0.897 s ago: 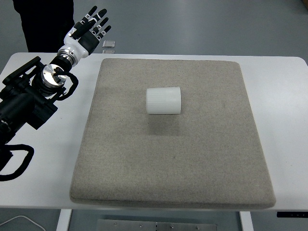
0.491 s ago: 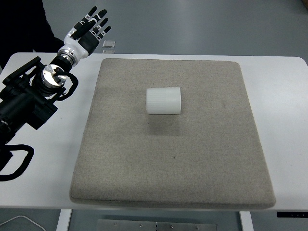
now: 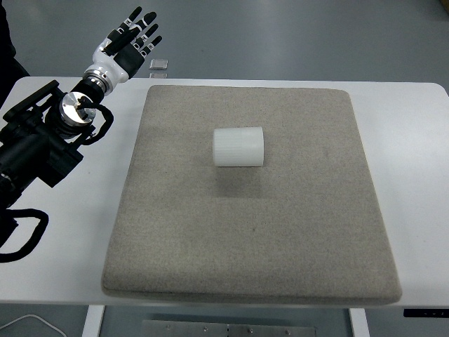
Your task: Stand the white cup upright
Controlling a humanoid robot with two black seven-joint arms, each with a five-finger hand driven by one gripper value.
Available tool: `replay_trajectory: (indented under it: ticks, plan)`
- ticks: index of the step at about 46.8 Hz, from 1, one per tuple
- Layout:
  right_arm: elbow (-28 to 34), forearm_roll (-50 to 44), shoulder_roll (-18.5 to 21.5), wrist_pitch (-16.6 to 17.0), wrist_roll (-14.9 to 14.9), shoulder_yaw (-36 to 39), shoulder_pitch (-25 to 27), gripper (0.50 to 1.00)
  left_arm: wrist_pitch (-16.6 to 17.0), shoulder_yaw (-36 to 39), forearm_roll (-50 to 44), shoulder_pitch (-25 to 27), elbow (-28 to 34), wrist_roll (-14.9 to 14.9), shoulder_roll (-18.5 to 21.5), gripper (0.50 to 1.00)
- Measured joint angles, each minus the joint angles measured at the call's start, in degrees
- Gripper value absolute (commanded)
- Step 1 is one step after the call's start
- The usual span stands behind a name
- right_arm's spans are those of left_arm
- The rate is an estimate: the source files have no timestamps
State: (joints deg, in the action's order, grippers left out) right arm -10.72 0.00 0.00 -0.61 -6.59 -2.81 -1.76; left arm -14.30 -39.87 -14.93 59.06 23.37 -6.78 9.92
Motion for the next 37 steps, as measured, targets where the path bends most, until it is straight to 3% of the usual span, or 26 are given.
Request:
replay_trajectory:
  ticks: [13, 29, 37]
  plan:
    - [0.0, 0.0, 0.0, 0.0, 0.0, 0.0, 0.0, 0.930, -0.1, 1.2, 5.1, 0.2, 3.6, 0.0, 0.2, 0.992]
    - [0.0, 0.0, 0.0, 0.0, 0.0, 0.0, 0.0, 0.930, 0.1, 2.1, 29.6, 0.4, 9.6, 0.4, 0.5, 0.992]
    - [0.0, 0.0, 0.0, 0.0, 0.0, 0.0, 0.0, 0.930, -0.7, 4.5, 41.6, 0.7, 14.8, 0.7, 2.6, 0.992]
